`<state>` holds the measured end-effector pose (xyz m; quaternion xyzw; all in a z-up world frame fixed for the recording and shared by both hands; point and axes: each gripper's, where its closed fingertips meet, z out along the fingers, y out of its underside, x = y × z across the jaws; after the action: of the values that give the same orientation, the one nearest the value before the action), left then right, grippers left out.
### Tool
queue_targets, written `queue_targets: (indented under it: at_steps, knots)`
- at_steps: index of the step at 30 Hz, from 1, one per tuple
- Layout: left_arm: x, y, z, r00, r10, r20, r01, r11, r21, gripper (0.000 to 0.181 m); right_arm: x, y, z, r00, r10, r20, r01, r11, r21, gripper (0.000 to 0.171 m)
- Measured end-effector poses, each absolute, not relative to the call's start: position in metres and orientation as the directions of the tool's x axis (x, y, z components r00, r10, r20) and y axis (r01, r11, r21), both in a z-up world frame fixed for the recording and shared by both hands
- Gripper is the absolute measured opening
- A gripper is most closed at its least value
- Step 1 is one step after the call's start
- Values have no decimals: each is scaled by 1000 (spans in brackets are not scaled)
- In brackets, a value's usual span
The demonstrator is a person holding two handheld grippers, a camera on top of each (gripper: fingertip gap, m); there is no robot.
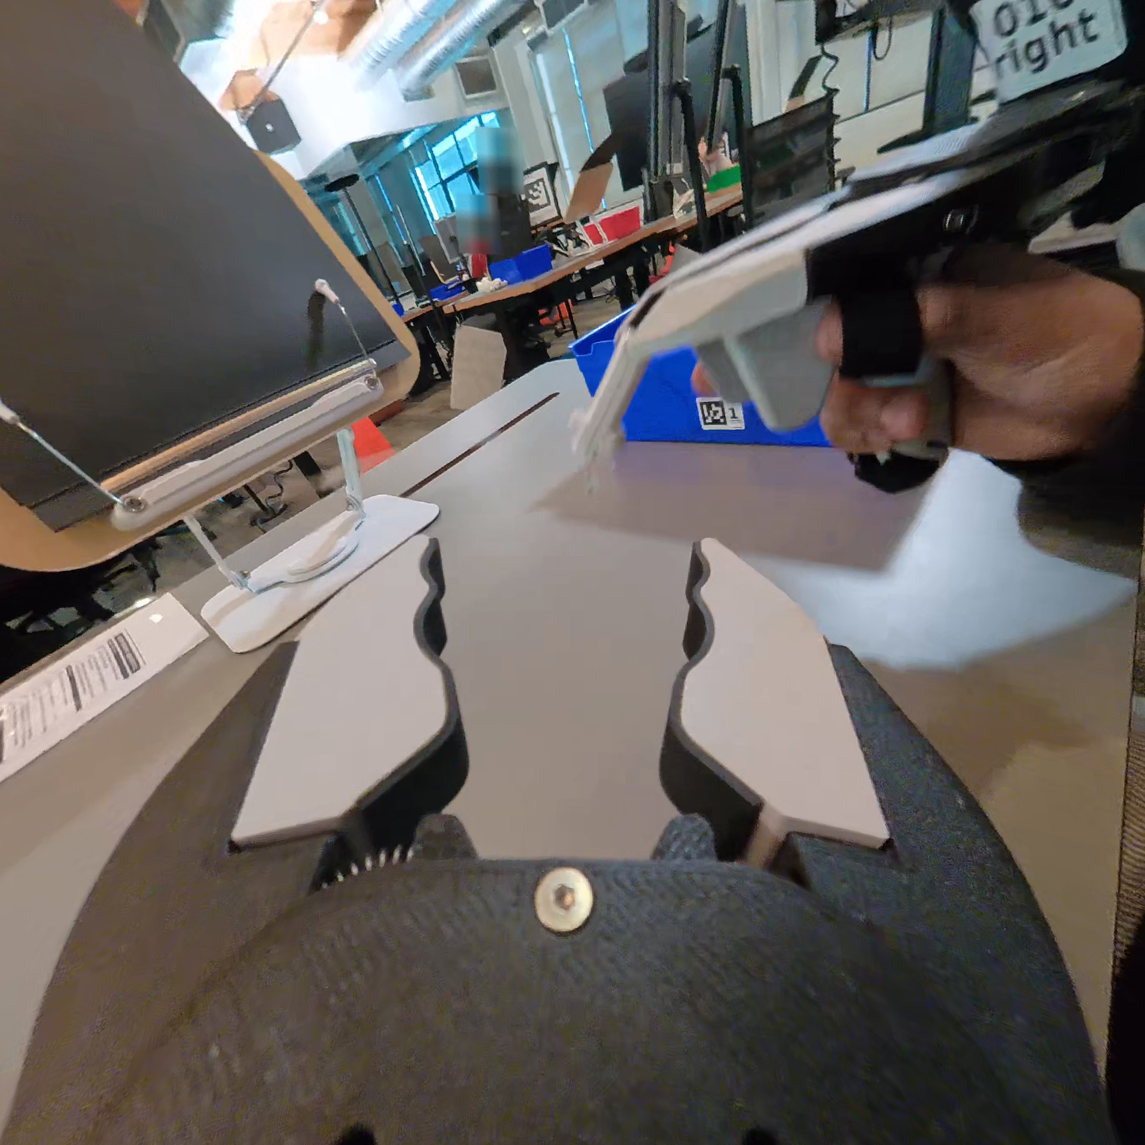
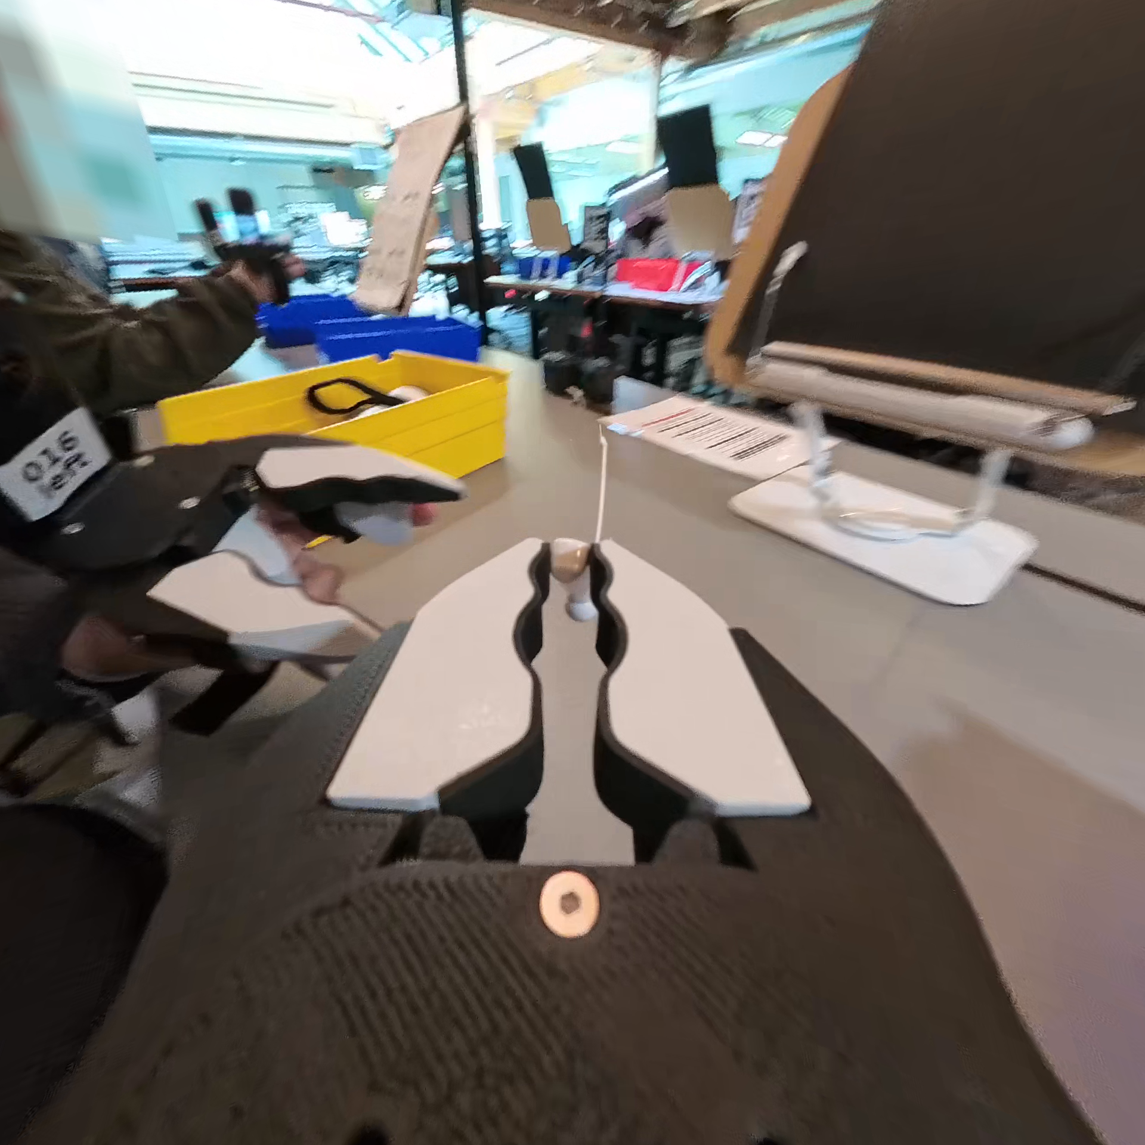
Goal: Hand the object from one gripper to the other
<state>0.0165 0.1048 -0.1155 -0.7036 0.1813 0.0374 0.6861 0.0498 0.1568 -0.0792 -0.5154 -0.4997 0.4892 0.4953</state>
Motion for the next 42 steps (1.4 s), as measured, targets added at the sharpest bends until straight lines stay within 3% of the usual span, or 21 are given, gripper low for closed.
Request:
queue_targets:
  at_steps: [3,7,11,14,20,24,28,32,42]
  knots:
    - [12,107,-120,945,-215,-248,-258,-21,-966,77,82,205,-53,209,975,68,-25,75,-997,12]
    - [10,109,-126,952,-228,-204,-221,-49,-974,76,141,273,-34,490,848,200,62,195,-979,12]
    - [9,111,-129,955,-237,-181,-201,-63,-978,73,183,307,-32,603,791,102,29,106,-994,12]
    - [9,111,-130,955,-242,-173,-195,-70,-978,72,199,313,-22,615,788,22,-31,52,-998,12]
    - [12,113,-136,951,-265,-157,-187,-95,-978,70,236,319,-1,678,732,68,12,82,-997,12]
    - [13,113,-138,952,-275,-134,-168,-103,-980,69,255,339,-30,719,682,136,165,23,-986,12]
    - [13,113,-138,954,-277,-112,-147,-109,-983,69,249,346,-60,672,740,27,163,-113,-980,12]
    - [11,113,-139,956,-278,-96,-132,-114,-985,68,246,349,-83,650,759,38,251,-167,-953,12]
    - [5,113,-138,962,-274,-15,-52,-128,-990,67,251,359,-106,661,747,-63,216,-271,-938,26]
